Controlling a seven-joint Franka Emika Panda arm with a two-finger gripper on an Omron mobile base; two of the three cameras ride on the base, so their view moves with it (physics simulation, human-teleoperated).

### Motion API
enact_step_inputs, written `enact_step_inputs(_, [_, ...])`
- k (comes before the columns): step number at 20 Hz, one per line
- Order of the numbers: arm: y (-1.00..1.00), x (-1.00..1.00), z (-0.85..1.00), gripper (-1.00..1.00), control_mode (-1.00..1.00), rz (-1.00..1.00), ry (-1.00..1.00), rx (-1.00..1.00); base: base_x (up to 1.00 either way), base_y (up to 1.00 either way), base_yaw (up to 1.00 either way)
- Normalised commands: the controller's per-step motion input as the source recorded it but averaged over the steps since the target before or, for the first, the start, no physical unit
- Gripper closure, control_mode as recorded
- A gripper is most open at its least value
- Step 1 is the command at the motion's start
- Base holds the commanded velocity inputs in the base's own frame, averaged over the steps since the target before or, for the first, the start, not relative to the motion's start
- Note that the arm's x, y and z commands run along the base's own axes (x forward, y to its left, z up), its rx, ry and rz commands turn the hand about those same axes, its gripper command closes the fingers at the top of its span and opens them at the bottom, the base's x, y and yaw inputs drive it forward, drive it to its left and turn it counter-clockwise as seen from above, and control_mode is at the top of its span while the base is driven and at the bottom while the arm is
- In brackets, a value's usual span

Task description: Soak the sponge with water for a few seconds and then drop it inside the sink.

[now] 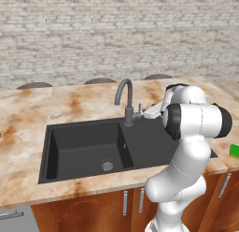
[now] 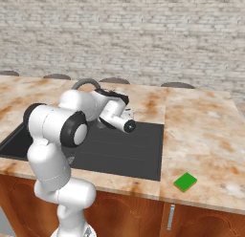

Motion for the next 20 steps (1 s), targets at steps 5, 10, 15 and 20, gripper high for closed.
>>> enact_step_inputs(5, [0.00,0.11,0.00,-1.00,-1.00,0.00,0.00,0.00,0.00,0.00,0.00])
enact_step_inputs(10, [0.00,0.12,0.00,-1.00,-1.00,0.00,0.00,0.00,0.00,0.00,0.00])
enact_step_inputs(15, [0.00,0.23,0.00,-1.00,-1.00,0.00,0.00,0.00,0.00,0.00,0.00])
enact_step_inputs(20, [0.00,0.25,0.00,-1.00,-1.00,0.00,0.00,0.00,0.00,0.00,0.00])
